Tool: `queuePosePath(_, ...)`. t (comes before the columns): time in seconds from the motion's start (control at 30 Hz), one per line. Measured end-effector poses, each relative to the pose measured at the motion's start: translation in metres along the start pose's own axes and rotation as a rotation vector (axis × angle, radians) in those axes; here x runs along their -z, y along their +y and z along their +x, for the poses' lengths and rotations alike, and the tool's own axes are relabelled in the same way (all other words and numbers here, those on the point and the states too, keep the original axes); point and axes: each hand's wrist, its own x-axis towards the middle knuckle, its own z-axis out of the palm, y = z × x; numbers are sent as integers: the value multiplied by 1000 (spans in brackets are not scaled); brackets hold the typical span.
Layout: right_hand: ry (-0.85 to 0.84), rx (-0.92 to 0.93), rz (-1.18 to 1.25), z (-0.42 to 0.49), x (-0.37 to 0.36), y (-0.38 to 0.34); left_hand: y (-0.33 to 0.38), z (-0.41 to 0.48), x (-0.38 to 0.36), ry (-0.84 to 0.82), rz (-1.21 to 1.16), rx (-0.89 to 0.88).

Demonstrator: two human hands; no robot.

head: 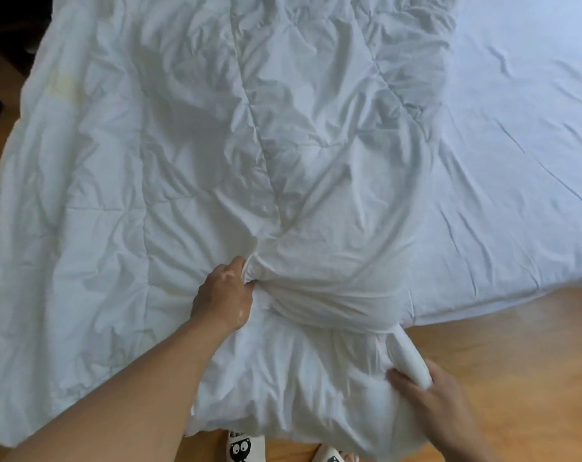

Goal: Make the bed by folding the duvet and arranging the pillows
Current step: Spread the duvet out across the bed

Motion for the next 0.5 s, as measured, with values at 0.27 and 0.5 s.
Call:
queuePosePath(0.27,-349,93,215,46,17,-42,66,-18,-10,230,-34,-362)
queuePosePath(0.5,-369,167,133,65,11,-74,200,-14,-16,46,376,-451)
